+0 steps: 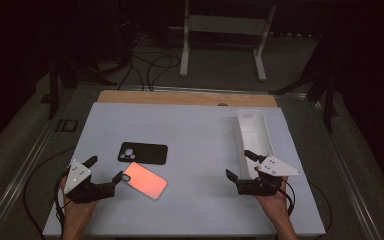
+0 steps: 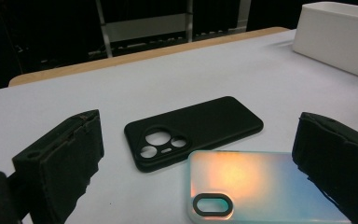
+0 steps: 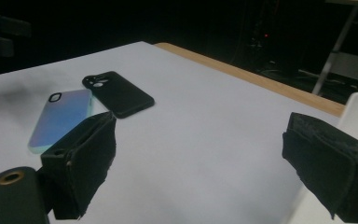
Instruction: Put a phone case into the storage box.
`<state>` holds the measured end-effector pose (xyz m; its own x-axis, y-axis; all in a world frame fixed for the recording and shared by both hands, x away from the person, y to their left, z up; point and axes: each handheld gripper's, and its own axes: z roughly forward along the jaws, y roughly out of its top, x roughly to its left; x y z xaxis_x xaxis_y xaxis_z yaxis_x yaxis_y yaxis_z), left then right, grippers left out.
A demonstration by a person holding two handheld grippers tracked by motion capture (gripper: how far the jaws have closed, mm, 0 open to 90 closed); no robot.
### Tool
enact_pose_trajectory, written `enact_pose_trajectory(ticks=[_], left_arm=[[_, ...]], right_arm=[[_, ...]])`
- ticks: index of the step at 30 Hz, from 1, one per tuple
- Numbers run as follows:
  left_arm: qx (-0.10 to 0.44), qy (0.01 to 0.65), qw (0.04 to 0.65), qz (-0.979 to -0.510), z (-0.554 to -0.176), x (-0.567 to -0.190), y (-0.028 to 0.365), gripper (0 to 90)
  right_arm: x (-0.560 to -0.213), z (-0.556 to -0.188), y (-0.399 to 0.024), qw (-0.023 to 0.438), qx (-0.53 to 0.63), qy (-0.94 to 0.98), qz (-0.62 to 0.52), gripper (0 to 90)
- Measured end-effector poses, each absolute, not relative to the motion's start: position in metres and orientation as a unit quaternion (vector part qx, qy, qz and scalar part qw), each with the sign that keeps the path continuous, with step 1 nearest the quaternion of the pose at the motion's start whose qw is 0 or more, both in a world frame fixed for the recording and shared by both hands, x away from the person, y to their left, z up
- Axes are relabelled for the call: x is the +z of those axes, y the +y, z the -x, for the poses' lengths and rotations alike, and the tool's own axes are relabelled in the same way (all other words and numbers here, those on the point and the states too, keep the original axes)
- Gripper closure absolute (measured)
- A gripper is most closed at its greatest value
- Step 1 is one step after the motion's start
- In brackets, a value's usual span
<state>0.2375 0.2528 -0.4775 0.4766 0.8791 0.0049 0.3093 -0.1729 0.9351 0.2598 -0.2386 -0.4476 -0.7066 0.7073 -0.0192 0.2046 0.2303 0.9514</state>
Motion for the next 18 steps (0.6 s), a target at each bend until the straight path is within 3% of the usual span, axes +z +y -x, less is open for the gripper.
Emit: enact_pose_trajectory(ticks=[18], left_arm=[[0.293, 0.422, 0.486, -0.707, -0.238, -0.479, 0.253, 0.1]], right_arm=[[-0.434, -0.272, -0.193, 0.216, 0.535, 0.768, -0.277, 8.6]])
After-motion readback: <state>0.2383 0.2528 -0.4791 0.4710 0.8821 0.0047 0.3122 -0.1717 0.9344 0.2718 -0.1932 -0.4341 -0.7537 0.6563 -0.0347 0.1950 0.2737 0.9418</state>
